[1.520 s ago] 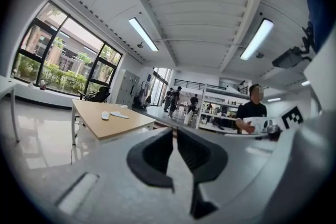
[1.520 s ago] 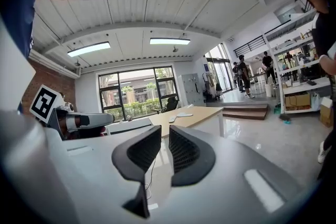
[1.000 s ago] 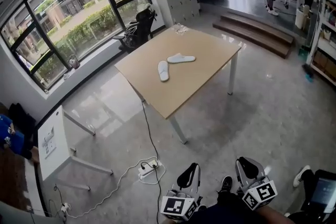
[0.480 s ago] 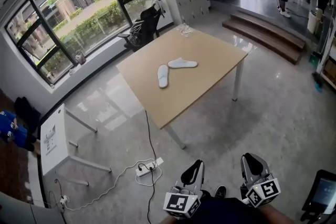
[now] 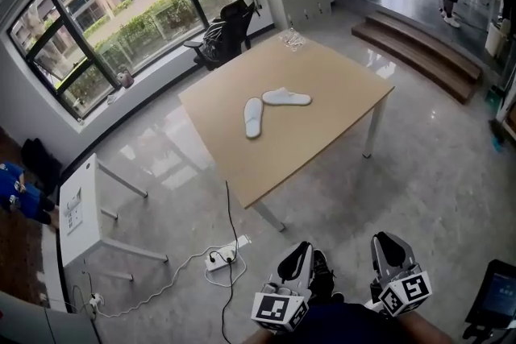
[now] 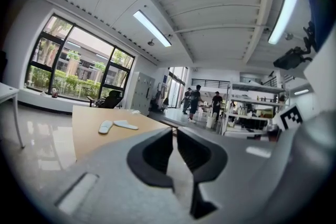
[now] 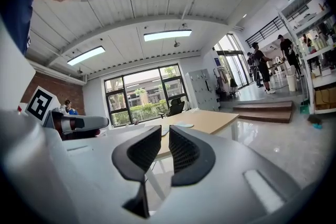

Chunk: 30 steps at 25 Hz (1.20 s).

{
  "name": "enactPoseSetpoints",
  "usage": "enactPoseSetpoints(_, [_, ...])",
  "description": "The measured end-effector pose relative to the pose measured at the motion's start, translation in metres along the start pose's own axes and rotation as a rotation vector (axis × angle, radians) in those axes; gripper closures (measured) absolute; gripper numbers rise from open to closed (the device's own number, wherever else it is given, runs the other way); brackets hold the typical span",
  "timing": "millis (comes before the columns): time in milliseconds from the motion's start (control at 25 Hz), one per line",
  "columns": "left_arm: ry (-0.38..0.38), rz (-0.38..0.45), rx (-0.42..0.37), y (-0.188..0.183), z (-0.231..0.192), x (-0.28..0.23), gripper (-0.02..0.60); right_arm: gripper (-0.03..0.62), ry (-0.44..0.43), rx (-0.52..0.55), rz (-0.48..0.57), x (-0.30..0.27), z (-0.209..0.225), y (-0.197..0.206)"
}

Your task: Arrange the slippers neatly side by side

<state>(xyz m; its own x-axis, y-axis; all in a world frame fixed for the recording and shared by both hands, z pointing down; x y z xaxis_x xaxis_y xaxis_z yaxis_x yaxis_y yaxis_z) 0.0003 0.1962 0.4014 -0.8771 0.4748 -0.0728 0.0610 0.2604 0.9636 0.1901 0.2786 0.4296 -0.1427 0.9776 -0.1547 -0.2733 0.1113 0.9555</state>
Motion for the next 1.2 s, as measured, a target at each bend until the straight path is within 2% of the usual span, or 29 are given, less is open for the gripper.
enactPoseSetpoints(280, [-0.020, 0.004, 0.049, -0.018, -0.060, -0.063, 0.555, 0.542, 0.006, 0.029, -0.030, -0.085, 0.013, -0.018])
enactPoseSetpoints(520, [-0.017, 0.007, 0.061, -0.040, -0.107, -0.109, 0.555, 0.540, -0.002, 0.057, -0.033, -0.155, 0.009, -0.039])
enactPoseSetpoints(680, [-0.007, 0.020, 0.025, -0.044, -0.143, -0.123, 0.555, 0.540, -0.021, 0.069, -0.042, -0.193, -0.002, -0.042])
enactPoseSetpoints(1040, [-0.008, 0.017, 0.037, -0.048, -0.179, -0.150, 0.555, 0.543, -0.038, 0.095, -0.052, -0.243, -0.004, -0.050])
enactPoseSetpoints(1200, [-0.038, 0.014, 0.038, -0.052, -0.192, -0.161, 0.555, 0.546, -0.066, 0.084, -0.069, -0.267, 0.000, -0.051])
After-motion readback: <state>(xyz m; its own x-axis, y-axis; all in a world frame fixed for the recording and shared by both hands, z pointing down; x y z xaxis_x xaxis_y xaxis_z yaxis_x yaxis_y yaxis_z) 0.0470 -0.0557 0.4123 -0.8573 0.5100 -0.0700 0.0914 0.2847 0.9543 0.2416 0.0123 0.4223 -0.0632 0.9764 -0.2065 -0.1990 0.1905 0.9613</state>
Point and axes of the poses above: the fingertips, and each gripper's own axes: x backward along the fingers, z to its right, y out of its underside, the point moved 5 cm from there along x, backward along the fingers, and after that the axes turned 10 degrees about y, right-handed, at the moved point
